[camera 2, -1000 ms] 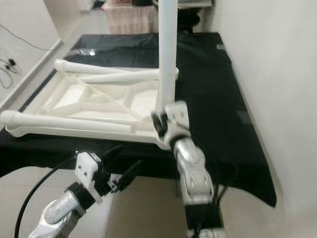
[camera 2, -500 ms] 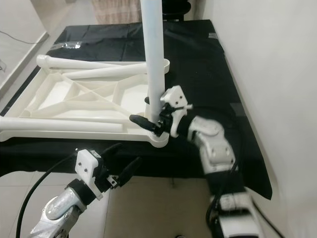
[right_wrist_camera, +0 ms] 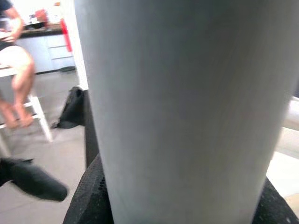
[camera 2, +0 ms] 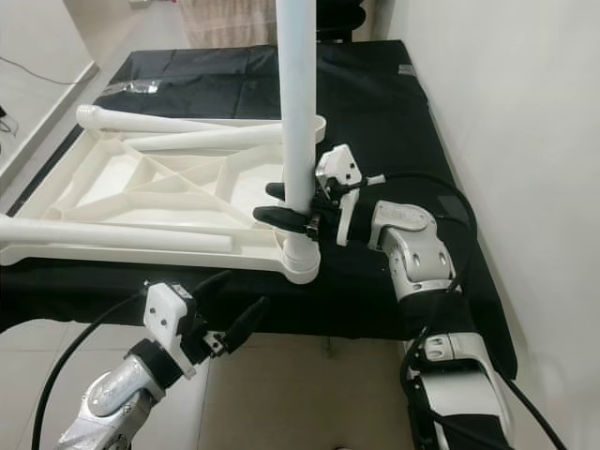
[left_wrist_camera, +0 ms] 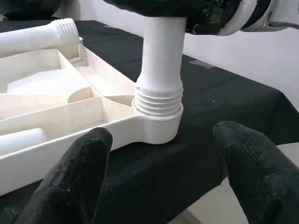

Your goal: Building children table

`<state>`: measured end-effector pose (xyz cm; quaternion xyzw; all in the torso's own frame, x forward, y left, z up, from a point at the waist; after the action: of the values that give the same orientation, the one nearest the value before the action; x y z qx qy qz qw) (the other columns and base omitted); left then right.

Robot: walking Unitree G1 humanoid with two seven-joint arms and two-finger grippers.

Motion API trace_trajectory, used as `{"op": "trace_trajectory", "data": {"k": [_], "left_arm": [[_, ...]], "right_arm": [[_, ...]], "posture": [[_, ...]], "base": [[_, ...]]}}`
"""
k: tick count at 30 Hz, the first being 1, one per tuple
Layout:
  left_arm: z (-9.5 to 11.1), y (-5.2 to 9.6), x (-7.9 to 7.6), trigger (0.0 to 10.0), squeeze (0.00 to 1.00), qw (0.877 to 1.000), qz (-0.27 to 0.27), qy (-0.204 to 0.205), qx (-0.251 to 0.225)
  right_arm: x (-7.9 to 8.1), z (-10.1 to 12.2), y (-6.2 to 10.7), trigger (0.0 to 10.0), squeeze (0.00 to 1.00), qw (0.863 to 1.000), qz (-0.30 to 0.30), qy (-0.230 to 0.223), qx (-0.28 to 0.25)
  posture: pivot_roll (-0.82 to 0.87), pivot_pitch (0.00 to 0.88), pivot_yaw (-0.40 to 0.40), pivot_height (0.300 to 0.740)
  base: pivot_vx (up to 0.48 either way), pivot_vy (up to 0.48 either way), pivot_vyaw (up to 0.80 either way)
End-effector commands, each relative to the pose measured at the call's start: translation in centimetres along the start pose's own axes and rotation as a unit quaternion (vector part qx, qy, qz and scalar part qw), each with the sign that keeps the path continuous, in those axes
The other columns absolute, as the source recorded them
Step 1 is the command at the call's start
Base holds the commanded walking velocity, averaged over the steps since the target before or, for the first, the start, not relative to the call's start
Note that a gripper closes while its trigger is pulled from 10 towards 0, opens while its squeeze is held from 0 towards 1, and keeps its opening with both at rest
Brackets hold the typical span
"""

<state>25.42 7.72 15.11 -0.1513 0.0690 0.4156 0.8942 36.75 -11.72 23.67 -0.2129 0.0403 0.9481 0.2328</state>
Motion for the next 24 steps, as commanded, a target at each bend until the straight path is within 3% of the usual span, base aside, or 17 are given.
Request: {"op": "trace_trajectory", "data": {"k": [1,3,4,5,6,7,8,9,11,12,16,17,18,21,22,23,24], "left_arm": [[-0.3,0.3,0.0,10.0,0.0,1.0,0.004,0.001,0.003],[-0.3,0.3,0.0,10.0,0.0,1.0,0.004,0.001,0.003],[-0.2,0.5,0.1,10.0,0.0,1.0,0.005,0.0,0.003],[-0.2,0.5,0.1,10.0,0.0,1.0,0.005,0.0,0.003],[-0.1,0.6,0.2,10.0,0.0,1.0,0.005,-0.001,0.003],[-0.1,0.6,0.2,10.0,0.0,1.0,0.005,-0.001,0.003],[0.0,0.6,0.3,10.0,0.0,1.0,0.005,-0.002,0.004],[-0.1,0.7,0.4,10.0,0.0,1.0,0.004,-0.004,0.006],[-0.1,0.7,0.4,10.0,0.0,1.0,0.004,-0.004,0.006],[-0.2,0.6,0.5,10.0,0.0,1.0,0.002,-0.003,0.008],[-0.3,0.5,0.5,10.0,0.0,1.0,-0.001,-0.003,0.011],[-0.4,0.5,0.5,10.0,0.0,1.0,-0.002,-0.003,0.012],[-0.4,0.5,0.6,10.0,0.0,1.0,-0.001,-0.004,0.012],[-0.4,0.5,0.6,10.0,0.0,1.0,0.003,-0.006,0.011],[-0.4,0.5,0.7,10.0,0.0,1.0,0.004,-0.007,0.01],[-0.4,0.5,0.7,10.0,0.0,1.0,0.004,-0.007,0.01],[-0.5,0.5,0.7,10.0,0.0,1.0,0.004,-0.006,0.011]], "right_arm": [[0.2,-1.2,0.0,0.0,0.0,0.999,-0.021,-0.02,0.014],[0.2,-2.0,0.2,0.0,0.0,0.997,-0.064,-0.032,0.031],[1.7,-5.3,0.8,0.0,0.0,0.96,-0.234,-0.047,0.144],[1.7,-5.3,0.8,0.0,0.0,0.96,-0.234,-0.047,0.144],[4.6,-6.9,1.7,0.0,0.0,0.929,-0.306,-0.075,0.195],[4.6,-6.9,1.7,0.0,0.0,0.929,-0.306,-0.075,0.195],[7.0,-7.5,2.7,0.0,0.0,0.903,-0.357,-0.066,0.232],[8.3,-7.6,2.8,0.0,0.0,0.897,-0.365,-0.065,0.238],[8.3,-7.6,2.8,0.0,0.0,0.897,-0.365,-0.065,0.238],[8.4,-7.3,2.0,0.0,0.0,0.912,-0.342,-0.061,0.219],[7.8,-7.1,1.6,0.0,0.0,0.915,-0.34,-0.053,0.209],[6.9,-7.1,1.2,8.9,0.0,0.917,-0.341,-0.049,0.202],[6.1,-6.9,0.8,10.0,0.0,0.92,-0.339,-0.053,0.189],[5.0,-5.9,0.3,10.0,0.0,0.921,-0.347,-0.051,0.167],[5.0,-5.3,-0.3,10.0,0.18,0.933,-0.324,-0.066,0.14],[5.0,-5.3,-0.3,10.0,0.18,0.933,-0.324,-0.066,0.14],[5.0,-4.6,-0.6,10.0,1.0,0.943,-0.303,-0.073,0.113]], "posture": [[0.02,0.197,0.038,0.74],[0.02,0.199,0.032,0.74],[0.02,0.206,0.03,0.74],[0.02,0.206,0.03,0.74],[0.01,0.209,0.037,0.74],[0.01,0.209,0.037,0.74],[0.02,0.215,0.05,0.74],[0.0,0.2,0.06,0.74],[0.0,0.2,0.06,0.74],[0.0,0.191,0.063,0.74],[0.01,0.185,0.058,0.74],[0.02,0.175,0.058,0.74],[0.02,0.172,0.058,0.74],[0.02,0.168,0.056,0.74],[0.03,0.16,0.053,0.74],[0.03,0.16,0.053,0.74],[0.03,0.158,0.055,0.74]], "base": [[0.0,0.0,0.0],[0.0,0.0,0.0],[0.0,0.0,0.0],[0.0,0.0,0.0],[0.0,0.0,0.0],[0.0,0.0,0.0],[0.0,0.0,0.0],[0.0,0.0,0.0],[0.0,0.0,0.0],[0.0,0.0,0.0],[0.0,0.0,0.0],[0.0,0.0,0.0],[0.0,0.0,0.0],[0.0,0.0,0.0],[0.0,0.0,0.0],[0.0,0.0,0.0],[0.0,0.0,0.0]]}}
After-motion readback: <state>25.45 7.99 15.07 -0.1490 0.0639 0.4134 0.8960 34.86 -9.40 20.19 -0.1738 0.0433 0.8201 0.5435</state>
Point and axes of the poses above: a point about 5 cm out from each wrist's last joint towards the gripper, its own y axis pointing back from the gripper into the wrist, its own z axis along the axis of the wrist's last joint, x = y × z, the point moved 3 cm from there along -y, pointing out of the wrist towards the gripper, and after that the axes turned 15 degrees about y, right-handed, at the moved point
